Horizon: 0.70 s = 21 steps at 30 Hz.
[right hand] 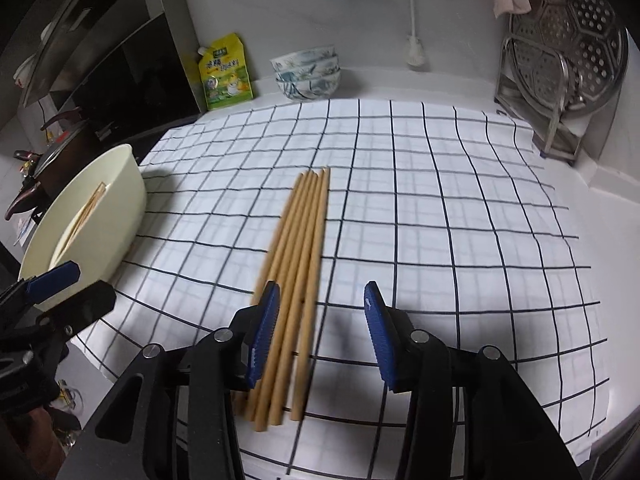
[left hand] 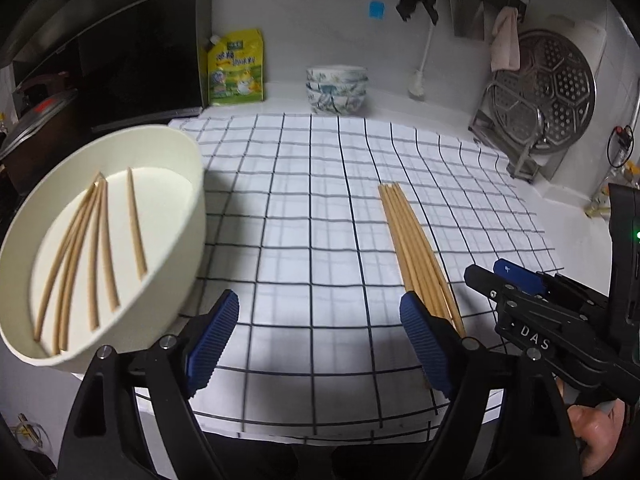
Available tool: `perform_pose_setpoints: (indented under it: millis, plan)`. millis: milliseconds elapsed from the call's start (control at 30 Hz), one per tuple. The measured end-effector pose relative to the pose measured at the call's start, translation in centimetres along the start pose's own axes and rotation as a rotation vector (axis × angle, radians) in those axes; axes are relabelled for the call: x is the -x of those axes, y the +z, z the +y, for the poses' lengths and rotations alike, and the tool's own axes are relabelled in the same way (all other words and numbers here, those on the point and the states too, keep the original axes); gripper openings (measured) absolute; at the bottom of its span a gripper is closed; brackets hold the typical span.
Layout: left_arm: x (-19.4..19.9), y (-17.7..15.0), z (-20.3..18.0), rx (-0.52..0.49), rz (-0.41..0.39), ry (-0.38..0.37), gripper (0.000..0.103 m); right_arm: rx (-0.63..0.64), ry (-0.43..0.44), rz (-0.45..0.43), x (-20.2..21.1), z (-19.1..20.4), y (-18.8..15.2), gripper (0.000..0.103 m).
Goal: Organize utensils
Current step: 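Move both open tools back over the chopstick pile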
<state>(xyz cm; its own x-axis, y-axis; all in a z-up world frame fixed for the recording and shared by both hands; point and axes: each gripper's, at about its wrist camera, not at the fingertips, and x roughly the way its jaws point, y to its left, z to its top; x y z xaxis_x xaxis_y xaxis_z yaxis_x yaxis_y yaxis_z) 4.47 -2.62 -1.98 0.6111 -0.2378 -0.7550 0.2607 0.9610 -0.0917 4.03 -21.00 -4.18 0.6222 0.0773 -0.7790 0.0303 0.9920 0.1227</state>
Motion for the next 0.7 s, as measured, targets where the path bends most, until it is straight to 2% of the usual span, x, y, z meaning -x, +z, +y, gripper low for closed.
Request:
perform_pose_setpoints:
  millis: [233,433,700]
  plan:
    - [-2.7,-1.3,-0.4,0.012,0.067,0.019,0.084,0.027,-0.012,0.034,-1.9,0.0,-0.2,0.044]
    - [-3.7,-1.4,-0.1,0.032,0.082,0.034,0.086,0.068,-0.055,0.054,-3.7,0.4,0.1,0.044]
    - [-4.6,-1.2,-0.9,0.042,0.088,0.011,0.087,0.086,-0.093,0.057,-4.3,-0.1,-0.2,0.044]
